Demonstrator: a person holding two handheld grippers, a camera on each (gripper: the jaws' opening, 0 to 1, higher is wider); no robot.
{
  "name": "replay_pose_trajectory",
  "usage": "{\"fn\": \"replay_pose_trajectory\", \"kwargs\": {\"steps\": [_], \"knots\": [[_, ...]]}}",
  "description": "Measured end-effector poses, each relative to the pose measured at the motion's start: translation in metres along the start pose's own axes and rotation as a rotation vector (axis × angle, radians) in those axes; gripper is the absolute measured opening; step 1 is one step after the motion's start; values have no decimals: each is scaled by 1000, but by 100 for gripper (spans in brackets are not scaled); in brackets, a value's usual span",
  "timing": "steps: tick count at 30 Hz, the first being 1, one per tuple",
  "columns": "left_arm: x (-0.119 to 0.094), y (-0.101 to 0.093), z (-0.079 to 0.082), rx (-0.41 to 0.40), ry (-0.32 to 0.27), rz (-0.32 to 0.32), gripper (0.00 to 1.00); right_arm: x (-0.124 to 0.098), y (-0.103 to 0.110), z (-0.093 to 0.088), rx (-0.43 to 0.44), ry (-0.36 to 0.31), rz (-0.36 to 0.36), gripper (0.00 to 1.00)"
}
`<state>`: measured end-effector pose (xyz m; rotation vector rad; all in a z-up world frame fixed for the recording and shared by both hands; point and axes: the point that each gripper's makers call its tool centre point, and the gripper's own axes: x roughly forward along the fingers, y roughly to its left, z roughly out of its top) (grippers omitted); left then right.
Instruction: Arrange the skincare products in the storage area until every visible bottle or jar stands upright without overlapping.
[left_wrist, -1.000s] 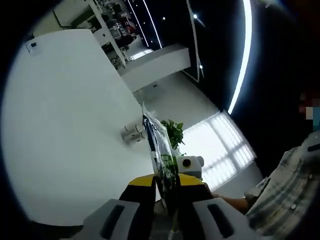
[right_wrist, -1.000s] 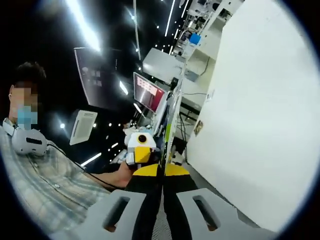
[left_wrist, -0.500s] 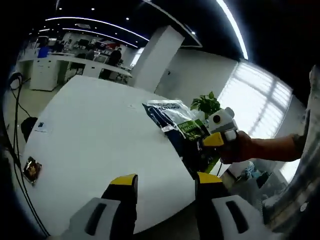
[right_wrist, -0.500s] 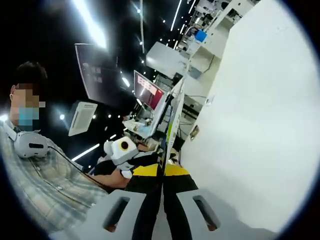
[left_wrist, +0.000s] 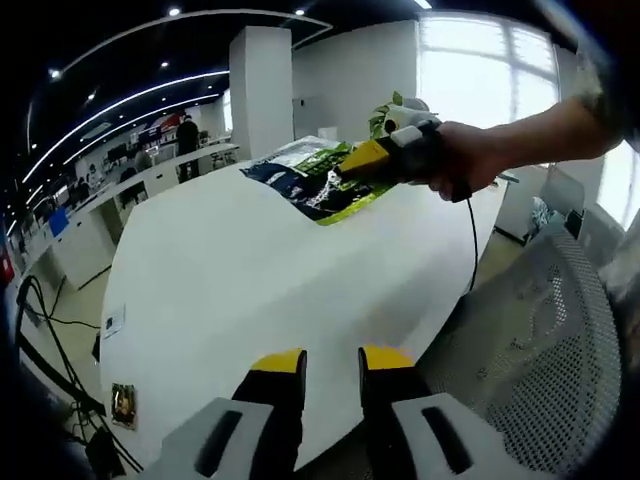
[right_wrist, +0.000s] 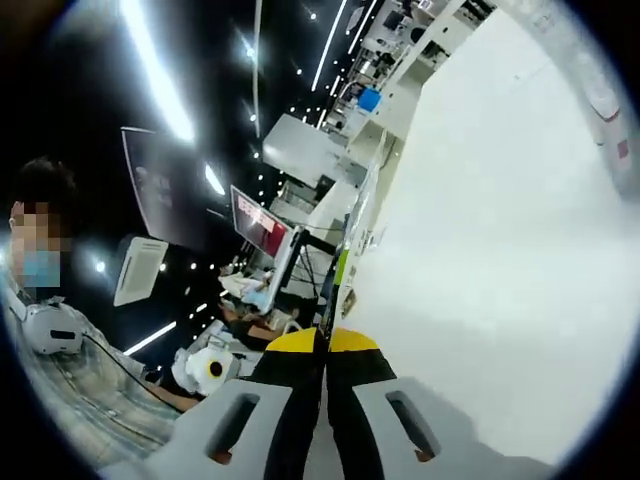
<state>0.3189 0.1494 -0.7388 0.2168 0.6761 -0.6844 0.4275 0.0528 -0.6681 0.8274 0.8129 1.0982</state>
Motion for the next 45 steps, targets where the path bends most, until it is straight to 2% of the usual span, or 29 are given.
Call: {"fn": "replay_pose_trajectory", "kwargs": {"steps": [1, 5, 7, 11, 19, 23, 28, 40, 45], "knots": [[0, 0, -1, 2, 5, -2, 20, 0, -6, 1, 5, -1, -17, 0], [3, 0, -16, 22, 87, -2, 19, 2, -26, 5, 33, -1, -74, 0], [3, 0, -16, 22, 83, -4, 18, 3, -34, 7, 44, -7, -90, 0], [5, 0, -24, 4, 121, -2, 18, 8, -50, 13, 53, -10, -135, 0], [6, -1, -29, 8, 148, -5, 18, 12, -74, 22, 80, -21, -198, 0], [6, -1, -33, 8, 166, -3, 18, 11, -83, 26, 86, -21, -218, 0], [5, 2, -31, 9, 158, 15, 18, 9, -94, 31, 110, -39, -249, 0], [5, 3, -41, 24, 207, 25, 18, 6, -125, 45, 124, -44, -347, 0], [5, 3, -43, 34, 221, 22, 18, 6, -128, 46, 127, -44, -353, 0]]}}
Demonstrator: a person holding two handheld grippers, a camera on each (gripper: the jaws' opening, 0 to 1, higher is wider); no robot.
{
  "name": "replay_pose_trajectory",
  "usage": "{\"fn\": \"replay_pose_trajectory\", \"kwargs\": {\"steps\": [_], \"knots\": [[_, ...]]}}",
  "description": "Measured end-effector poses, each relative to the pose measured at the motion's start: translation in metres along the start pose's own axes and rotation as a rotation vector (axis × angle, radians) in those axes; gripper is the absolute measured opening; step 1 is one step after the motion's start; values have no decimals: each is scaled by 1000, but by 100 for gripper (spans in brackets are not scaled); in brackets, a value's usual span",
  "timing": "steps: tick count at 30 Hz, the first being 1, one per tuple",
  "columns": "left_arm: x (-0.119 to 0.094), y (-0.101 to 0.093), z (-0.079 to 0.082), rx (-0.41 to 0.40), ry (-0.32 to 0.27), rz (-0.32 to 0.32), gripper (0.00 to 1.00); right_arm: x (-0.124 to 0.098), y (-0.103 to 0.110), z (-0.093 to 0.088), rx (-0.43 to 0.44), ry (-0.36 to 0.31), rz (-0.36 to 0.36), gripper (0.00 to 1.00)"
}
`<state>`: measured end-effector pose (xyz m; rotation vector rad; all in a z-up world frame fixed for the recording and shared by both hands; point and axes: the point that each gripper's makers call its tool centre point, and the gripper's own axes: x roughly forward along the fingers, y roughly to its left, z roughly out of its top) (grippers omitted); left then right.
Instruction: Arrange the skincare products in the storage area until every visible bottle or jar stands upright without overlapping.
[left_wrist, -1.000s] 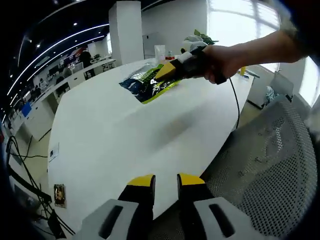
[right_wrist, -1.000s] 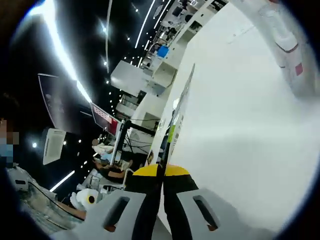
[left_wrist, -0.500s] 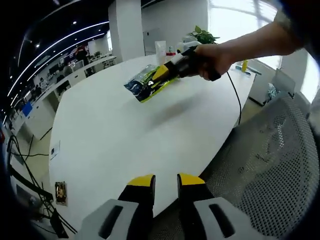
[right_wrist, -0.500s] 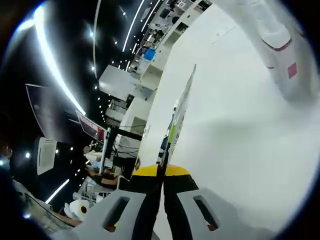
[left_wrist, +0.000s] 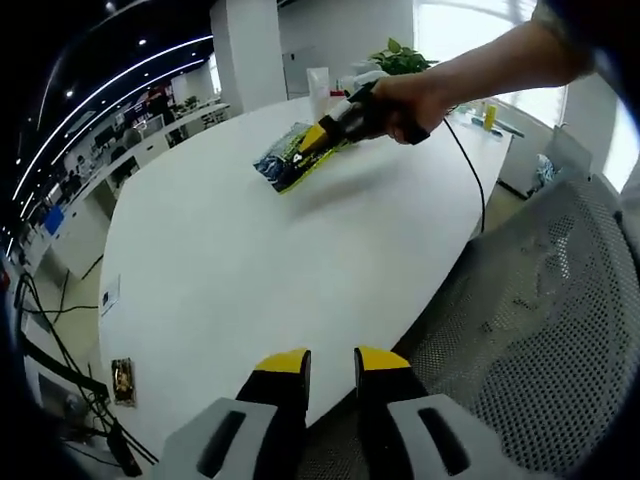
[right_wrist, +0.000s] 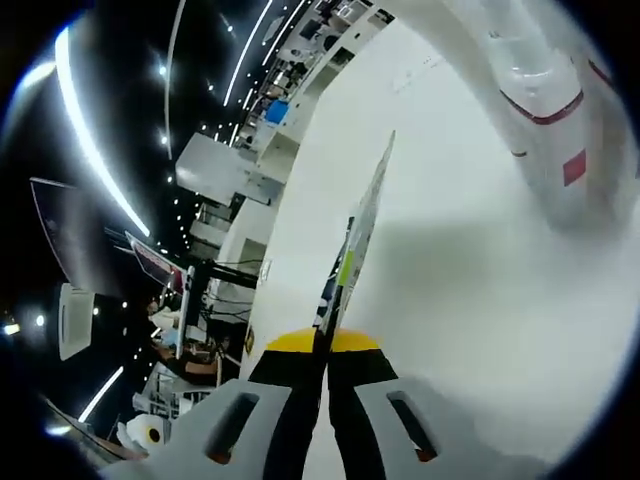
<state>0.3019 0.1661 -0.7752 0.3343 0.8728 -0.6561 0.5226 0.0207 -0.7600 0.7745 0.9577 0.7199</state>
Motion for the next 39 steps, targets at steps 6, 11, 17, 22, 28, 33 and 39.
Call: {"fn": "replay_pose_trajectory", "kwargs": {"steps": [6, 11, 17, 22, 28, 33, 39], "knots": [[0, -2, -2, 5, 12, -11, 17, -1, -10, 5, 8, -9, -21, 1], [0, -1, -5, 7, 24, -7, 16, -2, -22, 8, 12, -18, -67, 1], [1, -1, -6, 9, 32, -7, 16, 1, -28, 15, 45, -37, -96, 1], [2, -1, -8, 14, 41, -9, 16, 0, -36, 20, 36, -43, -136, 1], [2, -3, -8, 15, 41, -17, 16, -8, -53, 22, -16, -39, -233, 6], [2, -4, -9, 15, 47, -20, 16, -15, -59, 26, -60, -53, -295, 10], [3, -4, -11, 23, 58, -21, 16, -21, -69, 29, -136, -73, -373, 17]]}}
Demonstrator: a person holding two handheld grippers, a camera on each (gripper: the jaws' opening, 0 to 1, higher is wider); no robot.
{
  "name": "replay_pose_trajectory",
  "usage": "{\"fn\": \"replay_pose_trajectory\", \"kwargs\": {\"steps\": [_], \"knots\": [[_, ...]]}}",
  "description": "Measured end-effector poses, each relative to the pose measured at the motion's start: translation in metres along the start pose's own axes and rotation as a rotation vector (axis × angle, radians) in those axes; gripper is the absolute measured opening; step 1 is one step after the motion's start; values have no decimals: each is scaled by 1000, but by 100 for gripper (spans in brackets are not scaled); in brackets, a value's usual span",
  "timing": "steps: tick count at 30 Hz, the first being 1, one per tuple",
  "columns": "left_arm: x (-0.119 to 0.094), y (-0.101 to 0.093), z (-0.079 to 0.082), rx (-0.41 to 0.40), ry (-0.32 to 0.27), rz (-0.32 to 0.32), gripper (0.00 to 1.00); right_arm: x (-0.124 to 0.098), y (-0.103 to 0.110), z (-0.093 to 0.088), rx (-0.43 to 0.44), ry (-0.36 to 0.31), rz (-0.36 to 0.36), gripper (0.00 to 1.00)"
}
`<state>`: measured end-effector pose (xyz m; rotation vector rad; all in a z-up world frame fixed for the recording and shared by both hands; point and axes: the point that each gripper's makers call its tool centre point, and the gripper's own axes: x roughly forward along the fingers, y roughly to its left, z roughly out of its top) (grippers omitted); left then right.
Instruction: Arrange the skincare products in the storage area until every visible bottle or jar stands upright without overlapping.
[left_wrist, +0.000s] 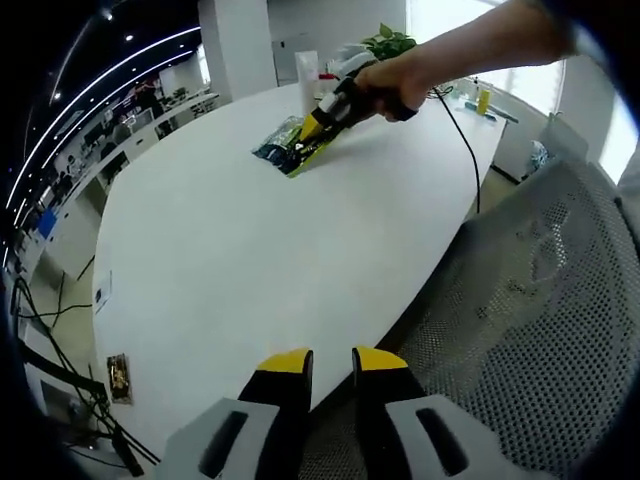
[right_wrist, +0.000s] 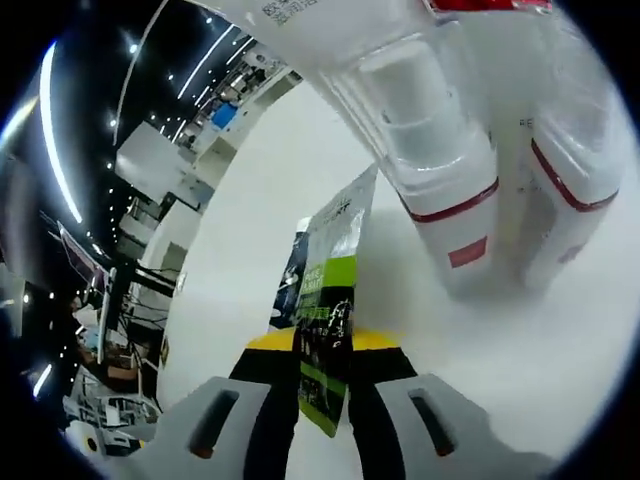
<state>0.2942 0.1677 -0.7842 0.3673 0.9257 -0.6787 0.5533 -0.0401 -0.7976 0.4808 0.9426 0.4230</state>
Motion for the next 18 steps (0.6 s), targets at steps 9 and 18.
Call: {"fn": "replay_pose_trajectory", "kwargs": {"steps": [9, 18], "knots": [[0, 0, 0, 4, 5, -2, 16, -8, -7, -3, -106, -66, -73, 26], [1, 0, -2, 7, 17, 0, 16, -11, 21, 2, -478, -138, -97, 29]]}}
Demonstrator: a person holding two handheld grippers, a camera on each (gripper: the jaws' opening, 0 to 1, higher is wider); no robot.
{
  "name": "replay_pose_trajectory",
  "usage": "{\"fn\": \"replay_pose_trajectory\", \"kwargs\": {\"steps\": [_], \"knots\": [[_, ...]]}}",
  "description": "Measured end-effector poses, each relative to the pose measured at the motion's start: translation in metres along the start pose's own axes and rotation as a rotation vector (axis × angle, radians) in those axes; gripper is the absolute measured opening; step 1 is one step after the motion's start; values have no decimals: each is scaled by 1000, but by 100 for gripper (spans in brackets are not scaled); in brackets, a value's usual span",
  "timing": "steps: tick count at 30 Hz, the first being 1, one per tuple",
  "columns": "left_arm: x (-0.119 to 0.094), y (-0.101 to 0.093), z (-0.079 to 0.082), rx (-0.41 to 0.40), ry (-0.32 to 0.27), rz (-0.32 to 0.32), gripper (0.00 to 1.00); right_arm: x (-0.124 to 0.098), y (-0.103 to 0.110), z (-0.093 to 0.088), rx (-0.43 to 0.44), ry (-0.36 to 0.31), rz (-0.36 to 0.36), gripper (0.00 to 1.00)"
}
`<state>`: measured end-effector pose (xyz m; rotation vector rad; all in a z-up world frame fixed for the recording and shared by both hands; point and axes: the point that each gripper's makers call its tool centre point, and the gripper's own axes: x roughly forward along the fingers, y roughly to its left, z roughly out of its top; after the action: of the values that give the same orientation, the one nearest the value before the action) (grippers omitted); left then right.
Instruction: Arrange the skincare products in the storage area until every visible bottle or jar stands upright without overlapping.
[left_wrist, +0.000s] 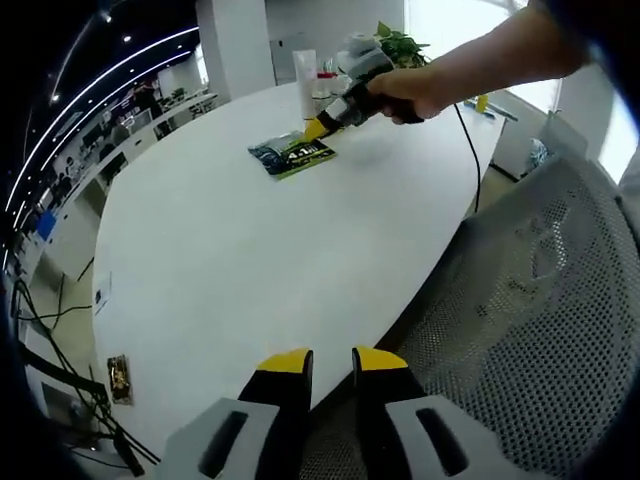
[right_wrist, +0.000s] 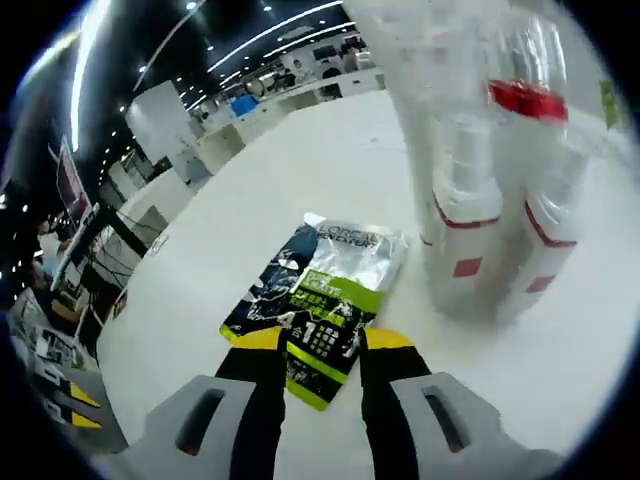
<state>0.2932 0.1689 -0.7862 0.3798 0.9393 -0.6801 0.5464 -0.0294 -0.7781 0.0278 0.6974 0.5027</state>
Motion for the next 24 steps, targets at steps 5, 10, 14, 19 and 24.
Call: {"fn": "replay_pose_trajectory", "kwargs": {"steps": [5, 10, 14, 19, 24], "knots": [[0, 0, 0, 3, 3, -2, 16, 13, 28, 9, -102, -13, 78, 40], [1, -1, -2, 4, 14, -3, 16, 35, 33, 0, -124, 74, 113, 42], [1, 0, -3, 2, 16, 0, 16, 42, 20, 5, -114, 79, 56, 55], [1, 2, -3, -1, 18, 6, 16, 49, 10, -1, -143, 137, 12, 60], [1, 2, -4, -1, 21, 7, 16, 56, -1, -1, -219, 165, -33, 62]]}}
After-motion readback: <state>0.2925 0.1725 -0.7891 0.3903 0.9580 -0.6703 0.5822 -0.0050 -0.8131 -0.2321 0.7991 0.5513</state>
